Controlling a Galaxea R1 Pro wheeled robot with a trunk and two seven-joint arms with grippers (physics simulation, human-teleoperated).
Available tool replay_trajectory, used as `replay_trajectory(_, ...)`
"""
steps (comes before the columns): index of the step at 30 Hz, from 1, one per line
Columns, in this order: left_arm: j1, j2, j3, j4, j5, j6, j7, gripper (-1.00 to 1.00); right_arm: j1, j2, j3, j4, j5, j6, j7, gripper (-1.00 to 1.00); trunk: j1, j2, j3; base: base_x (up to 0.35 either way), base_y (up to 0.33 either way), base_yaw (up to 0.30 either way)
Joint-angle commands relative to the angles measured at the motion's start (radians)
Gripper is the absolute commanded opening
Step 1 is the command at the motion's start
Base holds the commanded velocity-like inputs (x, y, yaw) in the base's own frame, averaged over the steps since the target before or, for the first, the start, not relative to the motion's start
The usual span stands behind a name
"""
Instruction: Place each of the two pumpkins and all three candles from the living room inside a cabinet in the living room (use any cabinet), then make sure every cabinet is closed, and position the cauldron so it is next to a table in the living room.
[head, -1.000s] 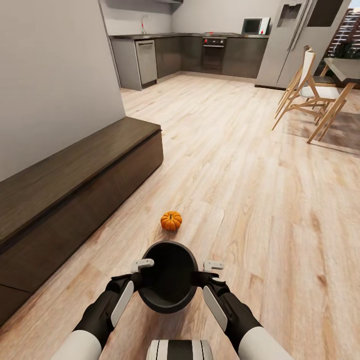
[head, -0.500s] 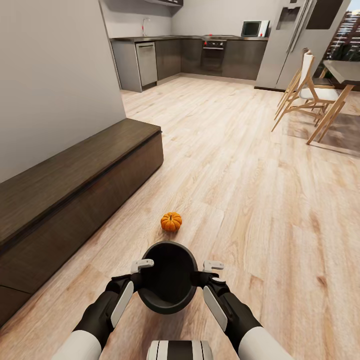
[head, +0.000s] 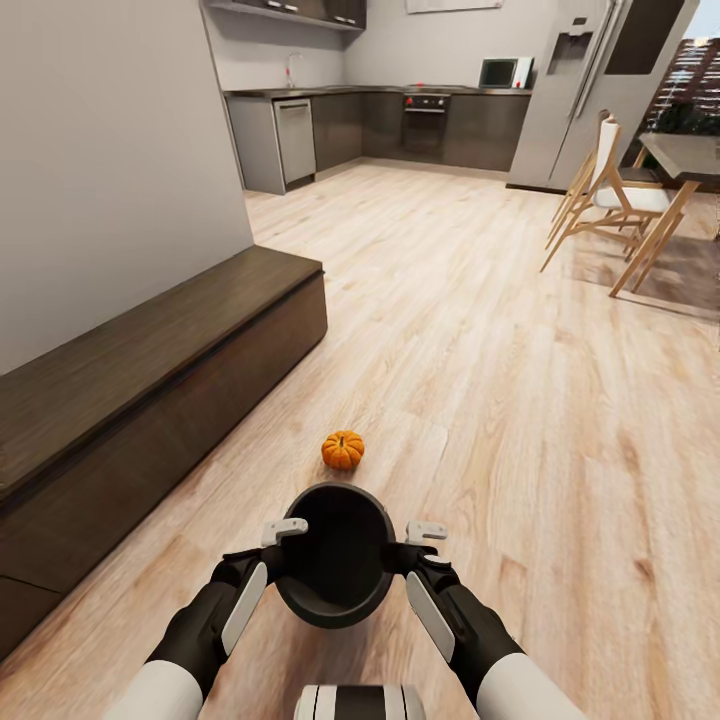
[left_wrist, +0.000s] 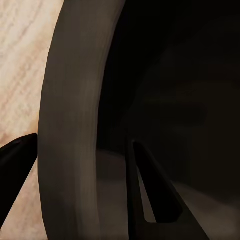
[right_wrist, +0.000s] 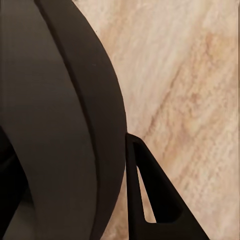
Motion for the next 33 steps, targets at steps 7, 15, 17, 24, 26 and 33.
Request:
replay_trajectory(7,0.0,0.001,-0.003,-0.002,0.018,0.002,0.01,-1.0,0.0,0.0,0.001,-0.001,-0.003,0.004,-0.01,-1.0,-0.003,0.001,0.026,0.0,0.0,0.0)
replay_trajectory(15,-0.001,0.001,-0.003,-0.003,0.019,0.004,0.01,-1.0,0.0,0.0,0.001,-0.003,-0.007,0.003,-0.01,-1.0,-0.007,0.003,0.057,0.0,0.0,0.0)
replay_trajectory(17,-0.001,0.0,-0.003,-0.003,0.019,0.006,0.01,-1.0,0.0,0.0,0.001,-0.003,-0.009,0.002,-0.01,-1.0,-0.008,0.004,0.065,0.0,0.0,0.0)
replay_trajectory(24,-0.001,0.0,-0.003,-0.002,0.02,0.015,0.013,-1.0,0.0,0.0,0.001,-0.003,-0.009,0.001,-0.01,-1.0,-0.011,0.005,0.092,0.0,0.0,0.0)
replay_trajectory(26,-0.001,0.0,-0.003,-0.003,0.02,0.018,0.014,-1.0,0.0,0.0,0.0,-0.003,-0.01,0.001,-0.01,-1.0,-0.012,0.006,0.1,0.0,0.0,0.0)
replay_trajectory(33,-0.001,-0.008,-0.003,-0.002,0.018,0.024,0.018,-1.0,0.0,0.0,-0.001,-0.003,-0.011,0.001,-0.009,-1.0,-0.015,0.007,0.127,-0.083,0.0,0.0)
